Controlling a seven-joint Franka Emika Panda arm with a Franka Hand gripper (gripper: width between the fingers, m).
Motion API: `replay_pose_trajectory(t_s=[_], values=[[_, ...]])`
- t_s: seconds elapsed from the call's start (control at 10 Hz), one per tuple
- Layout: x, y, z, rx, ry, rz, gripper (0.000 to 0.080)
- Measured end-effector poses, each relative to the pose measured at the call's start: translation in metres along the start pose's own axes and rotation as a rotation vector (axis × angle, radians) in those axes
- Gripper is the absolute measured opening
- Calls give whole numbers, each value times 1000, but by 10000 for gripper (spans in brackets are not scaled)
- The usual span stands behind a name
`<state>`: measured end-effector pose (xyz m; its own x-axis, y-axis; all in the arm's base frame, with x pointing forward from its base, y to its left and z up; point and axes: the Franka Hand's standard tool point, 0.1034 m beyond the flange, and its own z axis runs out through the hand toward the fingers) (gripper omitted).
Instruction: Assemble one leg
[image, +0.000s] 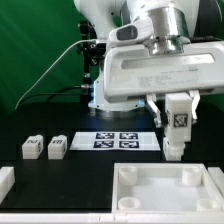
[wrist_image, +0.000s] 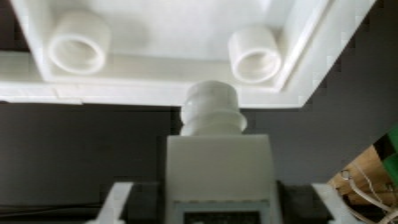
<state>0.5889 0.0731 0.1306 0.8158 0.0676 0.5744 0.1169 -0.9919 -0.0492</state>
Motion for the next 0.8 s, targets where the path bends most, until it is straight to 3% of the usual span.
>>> replay_pose_trajectory(t_s=[0.2, 0.4, 0.8], values=[[16, -10, 18, 17, 16, 4, 290], [11, -18, 38, 30, 6, 6, 290], [1, -23, 59, 39, -11, 12, 290]])
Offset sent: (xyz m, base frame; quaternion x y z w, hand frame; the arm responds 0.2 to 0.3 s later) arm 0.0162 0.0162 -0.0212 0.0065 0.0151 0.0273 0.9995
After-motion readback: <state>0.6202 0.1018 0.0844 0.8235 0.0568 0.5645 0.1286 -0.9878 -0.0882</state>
